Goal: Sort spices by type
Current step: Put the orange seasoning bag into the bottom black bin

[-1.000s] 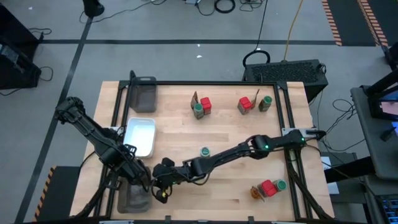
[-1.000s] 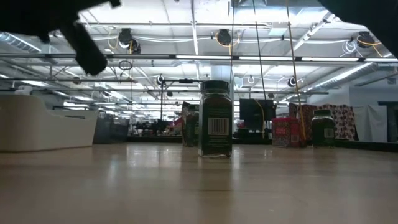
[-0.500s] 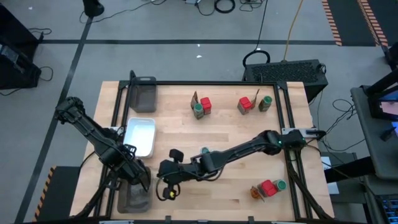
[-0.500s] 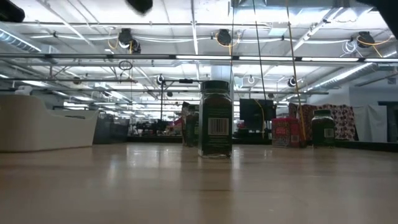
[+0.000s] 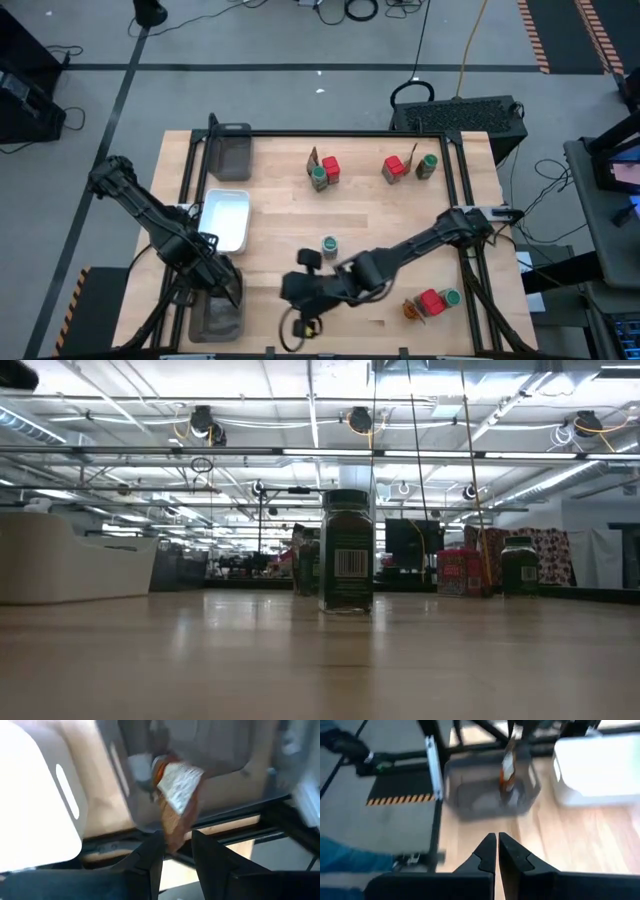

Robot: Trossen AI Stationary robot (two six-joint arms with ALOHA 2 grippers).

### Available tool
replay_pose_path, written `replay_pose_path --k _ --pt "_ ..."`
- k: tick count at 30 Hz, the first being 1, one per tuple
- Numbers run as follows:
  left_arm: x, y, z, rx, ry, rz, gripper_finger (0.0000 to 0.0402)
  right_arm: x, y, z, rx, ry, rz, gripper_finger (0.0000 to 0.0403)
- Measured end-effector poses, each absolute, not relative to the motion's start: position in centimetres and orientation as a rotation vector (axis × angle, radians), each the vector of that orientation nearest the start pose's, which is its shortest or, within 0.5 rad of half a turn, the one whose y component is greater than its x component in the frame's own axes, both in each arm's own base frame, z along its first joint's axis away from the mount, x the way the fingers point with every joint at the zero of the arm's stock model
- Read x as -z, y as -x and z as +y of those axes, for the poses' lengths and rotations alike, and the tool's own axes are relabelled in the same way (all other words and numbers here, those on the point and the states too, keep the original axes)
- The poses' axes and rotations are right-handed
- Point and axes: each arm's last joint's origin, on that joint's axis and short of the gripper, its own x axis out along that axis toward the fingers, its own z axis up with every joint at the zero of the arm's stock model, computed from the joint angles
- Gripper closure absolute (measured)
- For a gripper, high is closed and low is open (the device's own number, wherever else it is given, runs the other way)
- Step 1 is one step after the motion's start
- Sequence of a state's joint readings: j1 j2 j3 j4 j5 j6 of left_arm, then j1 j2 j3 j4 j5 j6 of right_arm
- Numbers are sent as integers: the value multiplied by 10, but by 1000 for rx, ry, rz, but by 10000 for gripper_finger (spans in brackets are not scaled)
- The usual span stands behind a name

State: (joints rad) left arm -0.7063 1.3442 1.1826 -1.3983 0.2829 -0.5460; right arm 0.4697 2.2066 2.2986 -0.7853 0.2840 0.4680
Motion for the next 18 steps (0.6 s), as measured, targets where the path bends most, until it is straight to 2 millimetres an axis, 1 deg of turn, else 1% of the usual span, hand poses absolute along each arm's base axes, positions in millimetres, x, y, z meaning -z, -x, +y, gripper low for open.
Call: replay_pose_path --k 4,7,11,14,16,18 --pt "-310 -163 -147 305 87 1602 292 -357 -405 227 -28 -232 742 403" --pt "-334 -172 -149 277 112 1433 292 -370 -375 237 -18 -277 815 403" --pt "-363 -192 -161 310 188 1048 292 -378 -334 250 12 -326 953 403" --pt "-379 -208 -176 405 180 730 292 -377 -305 256 128 -382 1077 402" --pt "-385 -216 -182 437 136 557 292 -372 -287 256 249 -426 1194 395" --pt "-386 -223 -180 413 111 462 292 -369 -278 262 277 -463 1240 380"
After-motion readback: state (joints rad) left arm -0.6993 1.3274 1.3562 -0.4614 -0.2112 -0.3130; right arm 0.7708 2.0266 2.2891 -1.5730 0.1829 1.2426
